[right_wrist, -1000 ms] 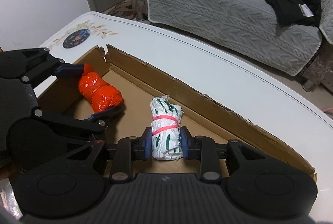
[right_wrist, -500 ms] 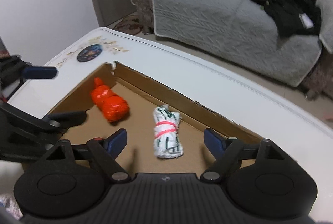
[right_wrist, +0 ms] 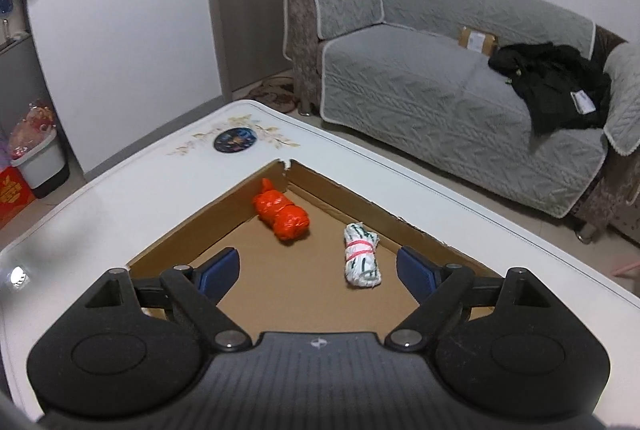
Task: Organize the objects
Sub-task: 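Withdraw both grippers from the box back to the item pile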
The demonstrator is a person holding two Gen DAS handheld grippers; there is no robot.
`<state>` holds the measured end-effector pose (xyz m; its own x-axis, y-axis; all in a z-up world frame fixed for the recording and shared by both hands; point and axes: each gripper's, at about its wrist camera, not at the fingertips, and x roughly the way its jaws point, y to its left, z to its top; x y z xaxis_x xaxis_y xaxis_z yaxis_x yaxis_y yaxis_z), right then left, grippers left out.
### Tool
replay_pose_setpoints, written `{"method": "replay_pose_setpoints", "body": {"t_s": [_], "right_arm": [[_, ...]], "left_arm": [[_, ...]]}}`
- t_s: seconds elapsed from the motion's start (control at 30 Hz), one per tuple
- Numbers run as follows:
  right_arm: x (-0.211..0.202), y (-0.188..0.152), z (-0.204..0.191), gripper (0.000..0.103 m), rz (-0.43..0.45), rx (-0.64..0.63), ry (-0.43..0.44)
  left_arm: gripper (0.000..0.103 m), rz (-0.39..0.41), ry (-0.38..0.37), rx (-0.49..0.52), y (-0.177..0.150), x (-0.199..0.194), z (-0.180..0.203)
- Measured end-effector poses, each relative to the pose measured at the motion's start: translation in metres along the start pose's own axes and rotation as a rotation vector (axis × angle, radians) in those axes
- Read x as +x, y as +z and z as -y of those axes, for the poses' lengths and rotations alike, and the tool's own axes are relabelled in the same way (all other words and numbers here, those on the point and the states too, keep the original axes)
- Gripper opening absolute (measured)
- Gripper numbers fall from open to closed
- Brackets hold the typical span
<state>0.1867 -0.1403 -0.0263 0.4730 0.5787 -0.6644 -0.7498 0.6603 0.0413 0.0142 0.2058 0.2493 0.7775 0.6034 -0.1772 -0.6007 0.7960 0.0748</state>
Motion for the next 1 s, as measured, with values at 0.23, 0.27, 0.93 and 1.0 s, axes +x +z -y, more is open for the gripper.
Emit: {"method": "replay_pose_setpoints", "body": {"t_s": [0.23,0.27,0.93,1.0], "right_arm": [[-0.003,-0.005,-0.006,0.085,0.014,0.000,0.029],[-0.004,-0.006,-0.006,0.085,0.017,0.006,0.028],[-0.106,-0.151,-0.053,0.096,-0.060,0.119,0.018],[-0.112,-0.169,-0.064,0.096,-0.077,0.119,0.013]], "left_arm": [[0.102,0.094,0.446,-0.178,0.138,-0.028,-0.186],[0.102,0.080,0.467,-0.181,0.134,-0.031,-0.193],[0.102,-0.572,-0.683,0.185,-0.272,-0.119,0.155],[0.103,-0.595,-0.716,0.195,-0.285,-0.137,0.146]]}}
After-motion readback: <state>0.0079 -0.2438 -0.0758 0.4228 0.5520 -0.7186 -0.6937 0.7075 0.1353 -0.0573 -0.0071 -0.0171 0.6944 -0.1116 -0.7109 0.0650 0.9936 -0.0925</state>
